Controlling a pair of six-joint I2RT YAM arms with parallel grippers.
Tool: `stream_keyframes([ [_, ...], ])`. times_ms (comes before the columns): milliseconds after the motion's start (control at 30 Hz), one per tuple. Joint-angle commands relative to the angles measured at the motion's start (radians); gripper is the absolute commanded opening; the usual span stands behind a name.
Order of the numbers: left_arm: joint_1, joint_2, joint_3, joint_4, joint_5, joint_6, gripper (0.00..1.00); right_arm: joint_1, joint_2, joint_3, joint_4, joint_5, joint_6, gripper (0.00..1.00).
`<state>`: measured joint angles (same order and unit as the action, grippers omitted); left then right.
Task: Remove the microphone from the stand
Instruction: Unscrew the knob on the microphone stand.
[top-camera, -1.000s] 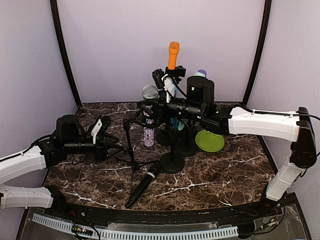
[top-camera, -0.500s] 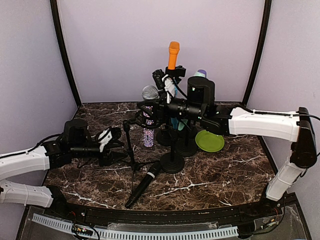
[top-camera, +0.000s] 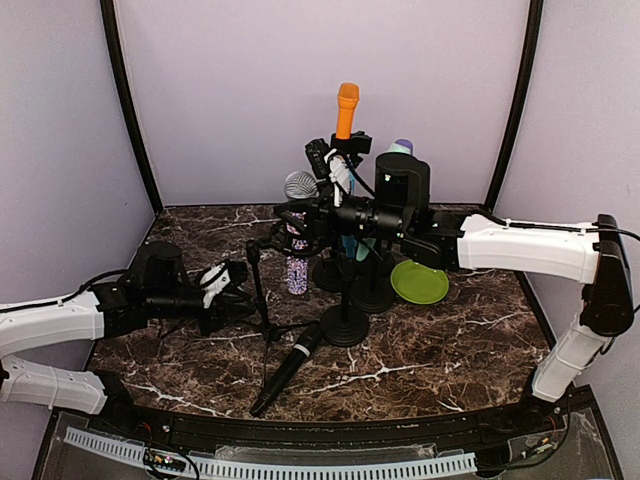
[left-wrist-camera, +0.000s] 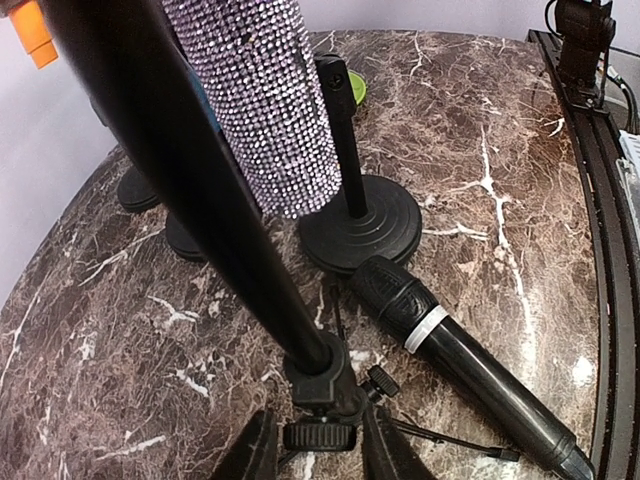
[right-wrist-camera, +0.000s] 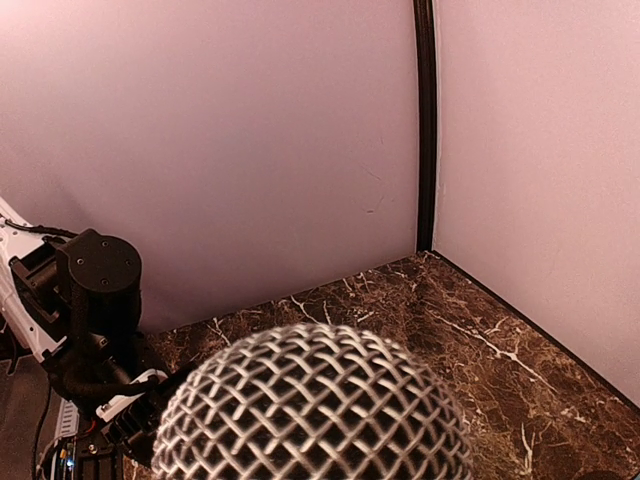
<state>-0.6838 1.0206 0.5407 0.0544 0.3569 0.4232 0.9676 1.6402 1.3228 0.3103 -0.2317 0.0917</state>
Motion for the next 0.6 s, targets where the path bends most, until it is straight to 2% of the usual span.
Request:
stream_keyframes([
  [0,-0.006,0.016,-0.003,0.002,-0.005,-0.003,0.31,-0.007,-0.037,0.01,0.085,-0.011,0.016,0.15],
  [267,-0.006,0.044,0.003,0.021,0.009,-0.022,0.28,-0.007,-0.042,0.009,0.079,-0.006,0.016,0.15],
  [467,-0.006,0.041,0.008,0.012,0.011,-0.054,0.08,-0.007,-0.043,0.005,0.087,-0.009,0.018,0.15],
  [567,-0.006,0.043,0.011,0.013,0.012,-0.1,0.02,-0.007,-0.047,0.0,0.091,-0.009,0.018,0.15],
])
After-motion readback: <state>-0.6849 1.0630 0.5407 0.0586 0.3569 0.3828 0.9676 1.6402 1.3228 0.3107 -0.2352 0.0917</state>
